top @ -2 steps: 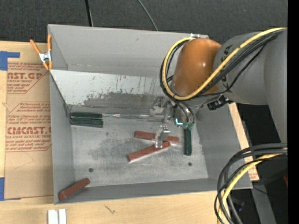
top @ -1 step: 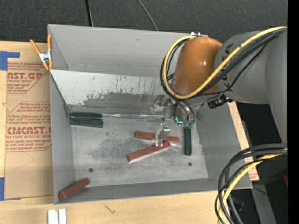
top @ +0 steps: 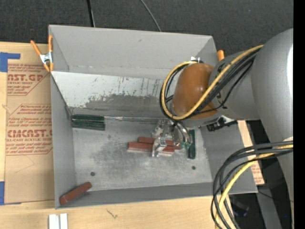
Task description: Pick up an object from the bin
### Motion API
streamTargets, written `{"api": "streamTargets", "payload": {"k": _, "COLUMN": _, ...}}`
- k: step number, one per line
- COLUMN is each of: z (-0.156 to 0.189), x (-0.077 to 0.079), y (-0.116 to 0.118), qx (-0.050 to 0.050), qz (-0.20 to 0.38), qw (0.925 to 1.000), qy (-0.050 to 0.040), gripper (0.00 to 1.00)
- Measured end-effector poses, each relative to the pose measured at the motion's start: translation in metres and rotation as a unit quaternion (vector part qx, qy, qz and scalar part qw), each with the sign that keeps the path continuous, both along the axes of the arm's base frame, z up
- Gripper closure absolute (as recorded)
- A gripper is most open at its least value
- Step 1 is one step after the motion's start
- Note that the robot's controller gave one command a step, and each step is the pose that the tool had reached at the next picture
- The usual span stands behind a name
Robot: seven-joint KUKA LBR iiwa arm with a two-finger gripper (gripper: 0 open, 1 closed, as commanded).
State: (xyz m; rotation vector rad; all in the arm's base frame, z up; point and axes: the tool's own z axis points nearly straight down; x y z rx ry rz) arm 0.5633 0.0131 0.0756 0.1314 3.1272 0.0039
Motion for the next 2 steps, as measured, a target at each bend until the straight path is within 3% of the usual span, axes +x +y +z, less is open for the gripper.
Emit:
{"api": "streamTargets", "payload": {"k": 1, "z": 0.000, "x": 0.000, "y": 0.000, "qx": 0.000, "qz": 0.000, "qw": 1.0000, "qy": 0.0000, "gripper": 1.00}}
{"api": "streamTargets", "payload": {"k": 2, "z": 0.236, "x": -0.008, "y": 0.002, "qx": 0.000, "qz": 0.001, "qw": 1.0000, "qy": 0.0066, "gripper": 1.00}}
